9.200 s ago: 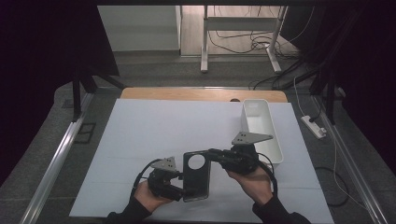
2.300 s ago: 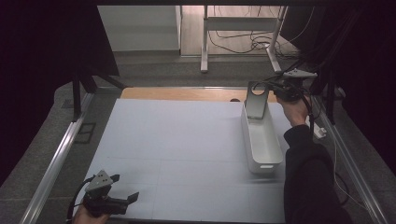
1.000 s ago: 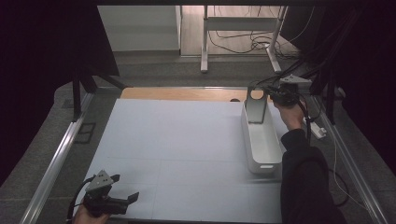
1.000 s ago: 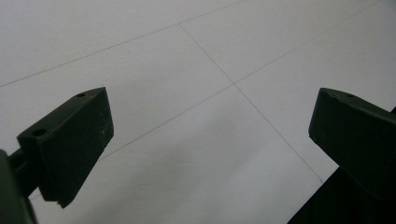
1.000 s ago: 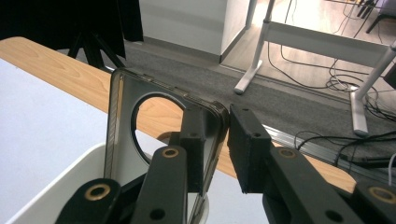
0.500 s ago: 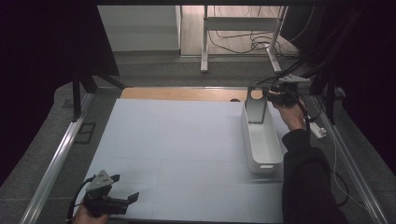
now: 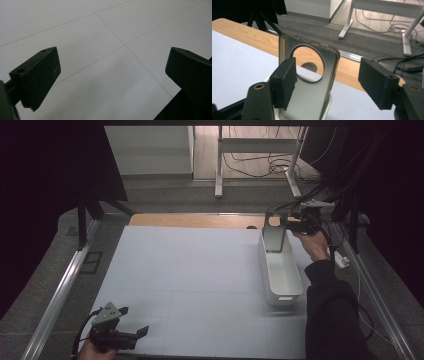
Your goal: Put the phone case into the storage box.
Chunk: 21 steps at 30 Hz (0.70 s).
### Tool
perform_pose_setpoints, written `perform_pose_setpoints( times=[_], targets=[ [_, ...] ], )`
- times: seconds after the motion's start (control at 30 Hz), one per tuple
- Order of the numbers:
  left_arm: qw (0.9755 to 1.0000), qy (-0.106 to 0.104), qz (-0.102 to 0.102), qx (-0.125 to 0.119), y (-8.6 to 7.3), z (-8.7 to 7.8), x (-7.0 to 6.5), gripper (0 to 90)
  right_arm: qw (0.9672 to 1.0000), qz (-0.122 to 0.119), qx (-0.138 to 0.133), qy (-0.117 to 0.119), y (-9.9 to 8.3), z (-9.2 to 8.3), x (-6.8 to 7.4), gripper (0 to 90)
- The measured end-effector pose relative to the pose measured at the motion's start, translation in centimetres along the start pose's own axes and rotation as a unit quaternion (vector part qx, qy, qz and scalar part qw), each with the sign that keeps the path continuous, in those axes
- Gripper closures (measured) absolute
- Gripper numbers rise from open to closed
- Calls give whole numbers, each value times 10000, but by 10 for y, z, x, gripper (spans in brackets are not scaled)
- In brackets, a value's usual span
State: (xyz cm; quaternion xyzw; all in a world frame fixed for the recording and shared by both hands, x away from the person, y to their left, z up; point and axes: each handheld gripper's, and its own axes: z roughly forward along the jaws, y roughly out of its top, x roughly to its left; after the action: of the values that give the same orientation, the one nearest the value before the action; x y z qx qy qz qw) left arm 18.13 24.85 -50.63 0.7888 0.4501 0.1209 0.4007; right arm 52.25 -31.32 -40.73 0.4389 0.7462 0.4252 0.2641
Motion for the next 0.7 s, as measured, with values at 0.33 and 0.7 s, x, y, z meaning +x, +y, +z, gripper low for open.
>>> perform_pose_setpoints(
  times=[0.33,0.7],
  targets=[
    [9999,-28,-38,-91,-1,-2,1,0,9992,145,276,264,-1,-12,11,213],
    [9997,-7,-55,-220,-2,-5,1,0,9967,265,550,536,-12,-30,28,154]
  ],
)
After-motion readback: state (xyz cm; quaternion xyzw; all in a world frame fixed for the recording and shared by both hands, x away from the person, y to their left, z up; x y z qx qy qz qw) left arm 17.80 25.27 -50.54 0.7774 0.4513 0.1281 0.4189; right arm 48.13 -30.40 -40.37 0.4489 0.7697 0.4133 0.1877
